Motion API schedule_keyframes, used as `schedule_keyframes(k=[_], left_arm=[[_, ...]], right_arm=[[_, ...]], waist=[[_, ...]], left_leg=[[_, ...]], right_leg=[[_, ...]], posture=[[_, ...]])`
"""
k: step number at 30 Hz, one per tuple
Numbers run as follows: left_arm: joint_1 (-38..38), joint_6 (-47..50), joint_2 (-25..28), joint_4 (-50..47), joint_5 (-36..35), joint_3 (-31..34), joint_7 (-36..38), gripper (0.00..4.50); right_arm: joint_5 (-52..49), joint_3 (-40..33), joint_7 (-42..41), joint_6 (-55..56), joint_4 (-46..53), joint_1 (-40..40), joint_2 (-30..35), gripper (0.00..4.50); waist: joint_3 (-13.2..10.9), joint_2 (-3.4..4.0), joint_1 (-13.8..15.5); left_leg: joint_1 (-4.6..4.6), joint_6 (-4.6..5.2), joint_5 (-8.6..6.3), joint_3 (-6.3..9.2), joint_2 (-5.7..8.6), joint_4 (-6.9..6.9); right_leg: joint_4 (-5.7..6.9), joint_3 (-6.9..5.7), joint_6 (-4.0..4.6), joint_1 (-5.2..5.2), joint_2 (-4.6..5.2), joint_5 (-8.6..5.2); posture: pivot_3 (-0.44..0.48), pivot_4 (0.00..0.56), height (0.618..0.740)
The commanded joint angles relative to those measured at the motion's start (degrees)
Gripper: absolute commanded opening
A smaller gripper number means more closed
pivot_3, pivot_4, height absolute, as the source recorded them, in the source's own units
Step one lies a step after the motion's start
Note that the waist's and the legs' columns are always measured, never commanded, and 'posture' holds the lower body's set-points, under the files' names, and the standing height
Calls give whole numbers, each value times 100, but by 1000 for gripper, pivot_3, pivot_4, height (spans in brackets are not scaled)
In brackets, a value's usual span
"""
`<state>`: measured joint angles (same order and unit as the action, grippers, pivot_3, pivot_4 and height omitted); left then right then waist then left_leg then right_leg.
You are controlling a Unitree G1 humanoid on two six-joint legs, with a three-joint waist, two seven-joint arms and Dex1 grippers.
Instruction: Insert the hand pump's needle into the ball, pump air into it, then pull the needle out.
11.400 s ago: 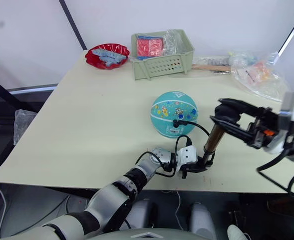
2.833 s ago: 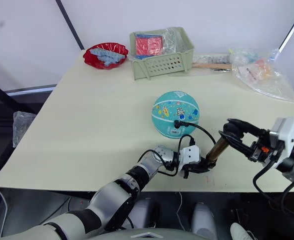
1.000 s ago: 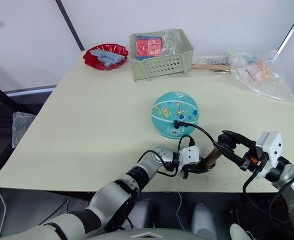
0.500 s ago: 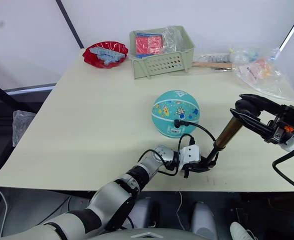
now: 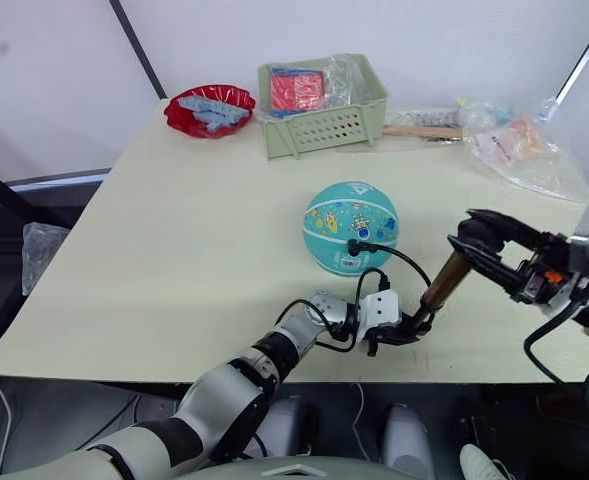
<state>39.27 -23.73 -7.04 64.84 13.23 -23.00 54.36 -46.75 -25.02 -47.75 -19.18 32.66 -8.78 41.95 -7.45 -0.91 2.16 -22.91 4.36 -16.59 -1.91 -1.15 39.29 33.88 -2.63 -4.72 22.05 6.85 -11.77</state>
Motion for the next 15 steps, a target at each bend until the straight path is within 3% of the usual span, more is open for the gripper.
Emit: schedule_keyframes(k=[1,9,15], left_arm=[[-211,279,50,431,243,-170,15,1034],[-188,286,62,442,234,-154,1,1034],[-158,293,113,444,223,-132,-1,1034]], right_arm=[[588,630,-199,192,-312,-259,-190,1646],[1605,1608,-252,992,-1173,-451,-836,1646],[1498,1495,-89,965,-1002,-357,-890,1646]], waist=[[4,4,1],[52,-32,-7],[62,-19,-9]], left_leg=[[0,0,0,0,0,0],[4,0,0,1,-3,-2],[6,-1,0,1,-6,-2]], right_leg=[[0,0,0,0,0,0],[2,0,1,-1,-4,0],[3,0,1,0,-5,0]], posture=[[0,150,738],[0,150,738],[0,150,738]])
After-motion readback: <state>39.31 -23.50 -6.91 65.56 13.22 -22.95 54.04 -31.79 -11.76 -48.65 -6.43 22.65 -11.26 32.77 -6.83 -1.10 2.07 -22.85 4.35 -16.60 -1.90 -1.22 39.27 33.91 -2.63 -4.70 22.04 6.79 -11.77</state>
